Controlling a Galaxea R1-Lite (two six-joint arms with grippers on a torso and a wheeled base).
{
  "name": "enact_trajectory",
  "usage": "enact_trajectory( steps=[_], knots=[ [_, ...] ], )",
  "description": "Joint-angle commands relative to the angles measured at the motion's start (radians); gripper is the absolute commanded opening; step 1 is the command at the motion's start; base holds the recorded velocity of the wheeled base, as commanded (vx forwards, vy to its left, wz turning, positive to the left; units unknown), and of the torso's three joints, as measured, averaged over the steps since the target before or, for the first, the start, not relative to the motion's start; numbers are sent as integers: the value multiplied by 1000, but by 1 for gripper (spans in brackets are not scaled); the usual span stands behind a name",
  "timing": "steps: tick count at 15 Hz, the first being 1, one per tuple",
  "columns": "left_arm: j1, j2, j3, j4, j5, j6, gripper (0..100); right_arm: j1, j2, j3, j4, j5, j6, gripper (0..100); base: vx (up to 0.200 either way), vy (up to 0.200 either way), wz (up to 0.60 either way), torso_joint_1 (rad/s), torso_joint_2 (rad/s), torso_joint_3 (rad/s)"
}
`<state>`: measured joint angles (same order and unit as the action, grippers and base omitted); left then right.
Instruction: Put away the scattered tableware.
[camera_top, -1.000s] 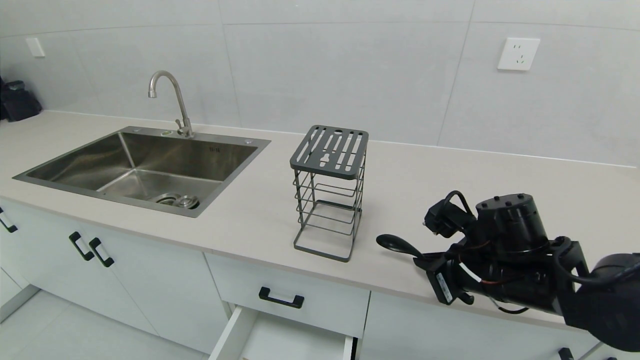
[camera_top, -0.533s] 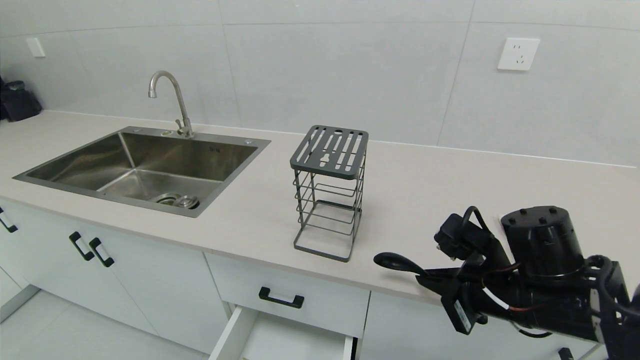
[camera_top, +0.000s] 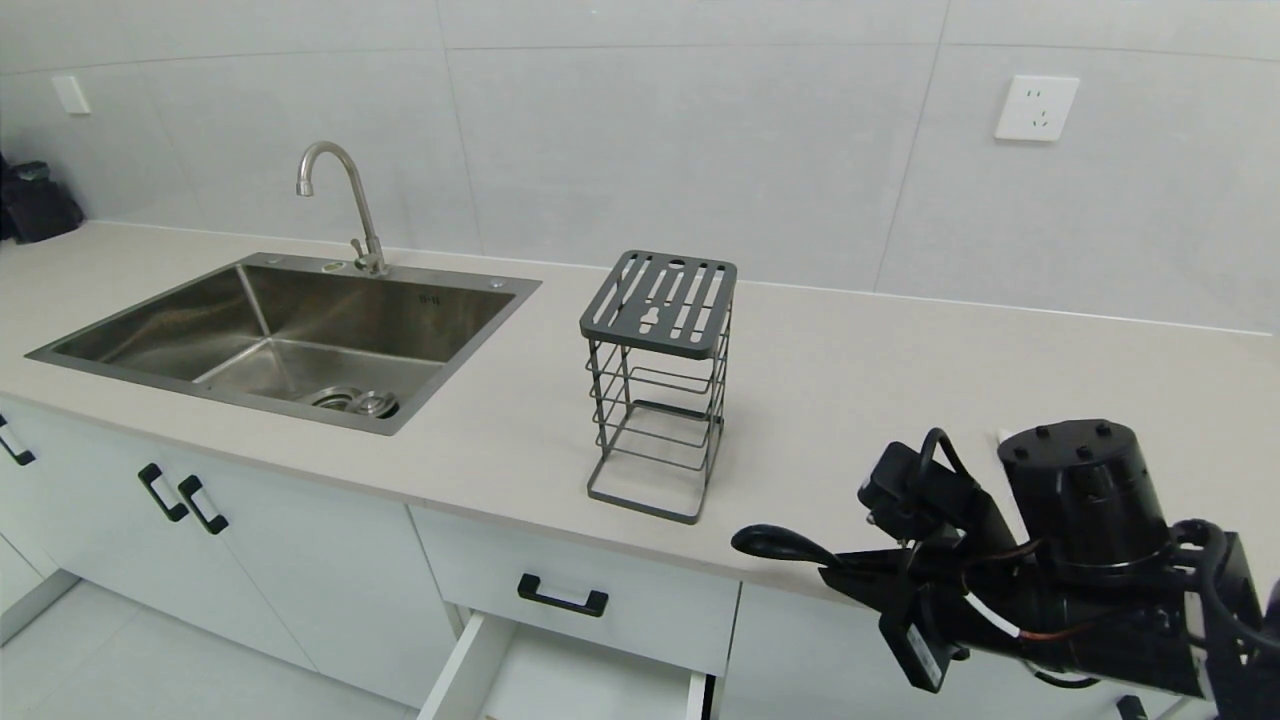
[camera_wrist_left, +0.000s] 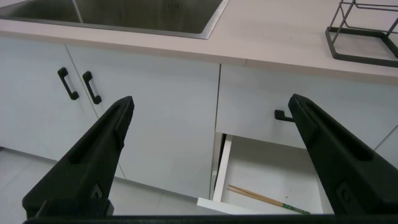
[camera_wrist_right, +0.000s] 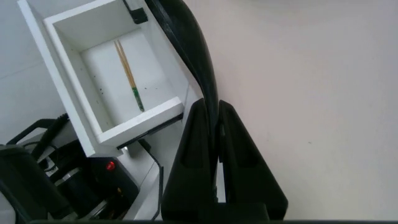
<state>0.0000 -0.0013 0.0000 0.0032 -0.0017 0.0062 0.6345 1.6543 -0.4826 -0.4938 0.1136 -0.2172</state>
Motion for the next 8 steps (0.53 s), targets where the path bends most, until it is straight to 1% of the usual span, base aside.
enact_trajectory(
  steps=[1, 2, 3, 4, 6, 8],
  knots=[
    [0, 1, 0, 0, 0, 0, 100, 54, 38, -18, -2, 9, -1, 0, 0, 0, 0, 0, 0, 0],
    [0, 1, 0, 0, 0, 0, 100, 83, 64, -31, -3, 9, -1, 0, 0, 0, 0, 0, 0, 0],
    [0, 1, 0, 0, 0, 0, 100, 83, 64, -31, -3, 9, -1, 0, 0, 0, 0, 0, 0, 0],
    [0, 1, 0, 0, 0, 0, 100, 134, 116, -76, -5, 11, 1, 0, 0, 0, 0, 0, 0, 0],
    [0, 1, 0, 0, 0, 0, 100, 189, 194, -151, -6, 9, 7, 0, 0, 0, 0, 0, 0, 0],
    [0, 1, 0, 0, 0, 0, 100, 225, 246, -180, -31, 9, 13, 0, 0, 0, 0, 0, 0, 0]
  ],
)
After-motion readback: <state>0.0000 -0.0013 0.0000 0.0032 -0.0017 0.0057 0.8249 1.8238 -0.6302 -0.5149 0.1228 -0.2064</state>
